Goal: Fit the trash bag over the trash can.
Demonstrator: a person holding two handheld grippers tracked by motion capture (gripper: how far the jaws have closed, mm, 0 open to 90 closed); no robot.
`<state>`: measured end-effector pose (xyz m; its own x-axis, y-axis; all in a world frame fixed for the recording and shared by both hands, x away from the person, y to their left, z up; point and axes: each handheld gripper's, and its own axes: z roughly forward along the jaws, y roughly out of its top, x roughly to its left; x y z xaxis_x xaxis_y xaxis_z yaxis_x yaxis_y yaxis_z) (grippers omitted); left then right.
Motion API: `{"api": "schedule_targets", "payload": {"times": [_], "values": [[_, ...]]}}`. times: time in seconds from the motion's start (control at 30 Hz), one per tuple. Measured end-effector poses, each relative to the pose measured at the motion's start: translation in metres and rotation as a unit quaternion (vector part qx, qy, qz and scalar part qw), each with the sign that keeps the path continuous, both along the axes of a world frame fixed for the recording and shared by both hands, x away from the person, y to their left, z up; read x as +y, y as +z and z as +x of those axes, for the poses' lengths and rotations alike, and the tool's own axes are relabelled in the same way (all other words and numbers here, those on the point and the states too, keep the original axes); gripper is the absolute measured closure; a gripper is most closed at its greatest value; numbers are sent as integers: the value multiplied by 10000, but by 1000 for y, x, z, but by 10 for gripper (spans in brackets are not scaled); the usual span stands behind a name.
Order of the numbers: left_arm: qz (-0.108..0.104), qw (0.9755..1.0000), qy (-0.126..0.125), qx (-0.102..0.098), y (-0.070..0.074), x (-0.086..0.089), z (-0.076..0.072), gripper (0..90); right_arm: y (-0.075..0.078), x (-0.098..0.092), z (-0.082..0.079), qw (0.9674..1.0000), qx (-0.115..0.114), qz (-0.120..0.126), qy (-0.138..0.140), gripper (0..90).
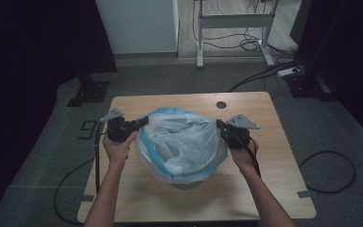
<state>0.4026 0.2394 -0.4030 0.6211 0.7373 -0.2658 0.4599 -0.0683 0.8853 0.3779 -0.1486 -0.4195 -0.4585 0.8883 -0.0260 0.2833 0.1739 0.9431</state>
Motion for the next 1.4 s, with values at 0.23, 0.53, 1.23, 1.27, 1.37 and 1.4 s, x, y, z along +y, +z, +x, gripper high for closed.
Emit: {"api": "schedule_targets", "payload": {"times": [0.23,0.53,1.23,1.27,1.37,1.4], "values": [[457,9981,-20,416,-11,-10,6,880,-16,4,4,9990,449,-13,67,893],[411,9978,-206,473,-24,-9,1,885,-31,5,2,9973,728,-58,102,893],[247,9986,-236,413,-26,2,-11,845,4,-30,-67,9970,11,624,467,602],[225,9987,-232,401,-26,2,-12,845,6,-29,-76,9962,-14,620,617,591],[217,9987,-220,395,-26,2,-13,837,2,-24,-108,9893,66,642,1310,559],[221,9987,-221,394,-25,2,-13,837,2,-24,-108,9893,66,642,1310,559]]}}
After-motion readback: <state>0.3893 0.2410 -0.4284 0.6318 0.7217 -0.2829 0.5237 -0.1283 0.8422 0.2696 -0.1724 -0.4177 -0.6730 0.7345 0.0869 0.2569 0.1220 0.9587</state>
